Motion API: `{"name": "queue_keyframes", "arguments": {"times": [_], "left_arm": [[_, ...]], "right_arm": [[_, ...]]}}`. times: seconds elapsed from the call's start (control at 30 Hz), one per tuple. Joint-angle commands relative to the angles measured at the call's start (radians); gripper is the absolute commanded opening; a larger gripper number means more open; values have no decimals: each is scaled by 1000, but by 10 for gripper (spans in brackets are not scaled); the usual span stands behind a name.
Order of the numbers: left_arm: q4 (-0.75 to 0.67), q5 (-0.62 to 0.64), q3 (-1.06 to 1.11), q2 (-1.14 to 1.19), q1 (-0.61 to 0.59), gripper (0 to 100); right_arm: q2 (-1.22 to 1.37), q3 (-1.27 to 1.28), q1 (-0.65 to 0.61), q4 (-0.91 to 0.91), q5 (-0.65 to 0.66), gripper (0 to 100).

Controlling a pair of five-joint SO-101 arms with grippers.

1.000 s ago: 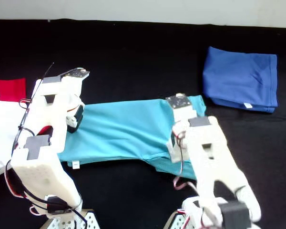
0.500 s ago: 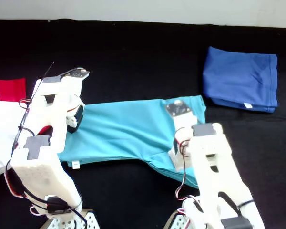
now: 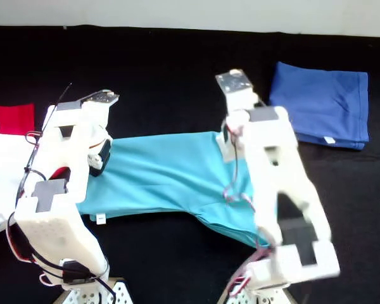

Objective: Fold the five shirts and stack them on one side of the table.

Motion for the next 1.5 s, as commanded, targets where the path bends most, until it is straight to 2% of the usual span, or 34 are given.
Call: {"name": "queue_keyframes", "arguments": {"times": [0.0, 0.27, 0.53, 0.83, 0.97, 1.03, 1.2, 1.37, 1.47], "left_arm": [[-17, 9, 5, 10, -10, 9], [-17, 9, 5, 10, -10, 9], [-17, 9, 5, 10, -10, 9], [-17, 9, 5, 10, -10, 9], [-17, 9, 5, 10, -10, 9], [-17, 9, 5, 10, -10, 9], [-17, 9, 5, 10, -10, 8], [-17, 9, 5, 10, -10, 8], [-14, 9, -1, 10, -13, 8]], "right_arm": [[226, -199, 13, 10, -9, 5], [512, -516, 59, 2, -5, 5], [831, -997, 143, 13, -5, 5], [895, -1440, 124, 355, -5, 5], [897, -1520, 116, 522, -3, 5], [901, -1509, 117, 539, -2, 5], [989, -1437, 122, 496, 84, 5], [1076, -1452, 174, 366, 92, 5], [1070, -1506, 220, 348, 89, 5]]}}
